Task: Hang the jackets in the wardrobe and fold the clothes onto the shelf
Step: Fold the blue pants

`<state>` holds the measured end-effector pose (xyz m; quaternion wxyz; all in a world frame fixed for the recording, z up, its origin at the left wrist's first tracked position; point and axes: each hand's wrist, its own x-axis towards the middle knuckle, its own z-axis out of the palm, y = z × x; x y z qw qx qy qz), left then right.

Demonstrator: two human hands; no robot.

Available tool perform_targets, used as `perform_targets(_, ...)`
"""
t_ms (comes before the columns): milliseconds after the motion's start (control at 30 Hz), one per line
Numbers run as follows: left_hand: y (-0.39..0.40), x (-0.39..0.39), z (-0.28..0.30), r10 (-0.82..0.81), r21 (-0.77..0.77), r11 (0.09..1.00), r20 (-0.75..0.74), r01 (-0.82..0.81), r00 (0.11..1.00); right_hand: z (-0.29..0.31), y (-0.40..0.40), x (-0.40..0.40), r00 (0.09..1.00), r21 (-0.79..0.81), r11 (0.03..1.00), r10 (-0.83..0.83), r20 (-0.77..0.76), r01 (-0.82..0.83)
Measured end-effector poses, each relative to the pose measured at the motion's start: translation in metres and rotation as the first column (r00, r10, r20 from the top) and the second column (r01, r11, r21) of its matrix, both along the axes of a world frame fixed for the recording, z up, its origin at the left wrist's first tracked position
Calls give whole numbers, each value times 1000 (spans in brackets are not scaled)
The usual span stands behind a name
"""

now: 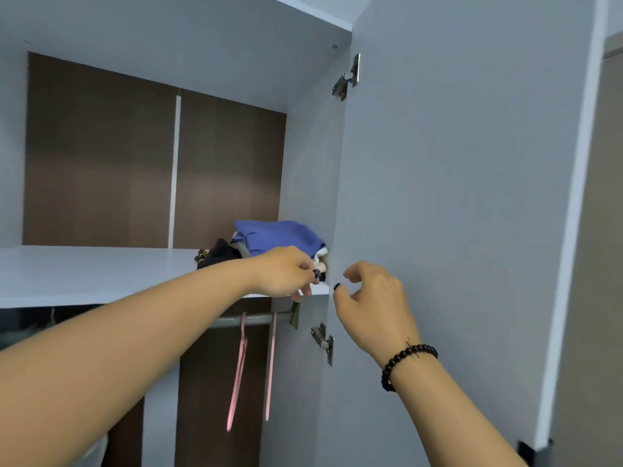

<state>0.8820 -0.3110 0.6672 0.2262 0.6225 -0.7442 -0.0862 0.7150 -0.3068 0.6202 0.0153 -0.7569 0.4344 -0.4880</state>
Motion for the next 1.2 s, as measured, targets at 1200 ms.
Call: perform_targets(1200,331,-186,-286,-179,314,916,-236,250,955,-242,343,-214,944,528,783,-247,-219,328)
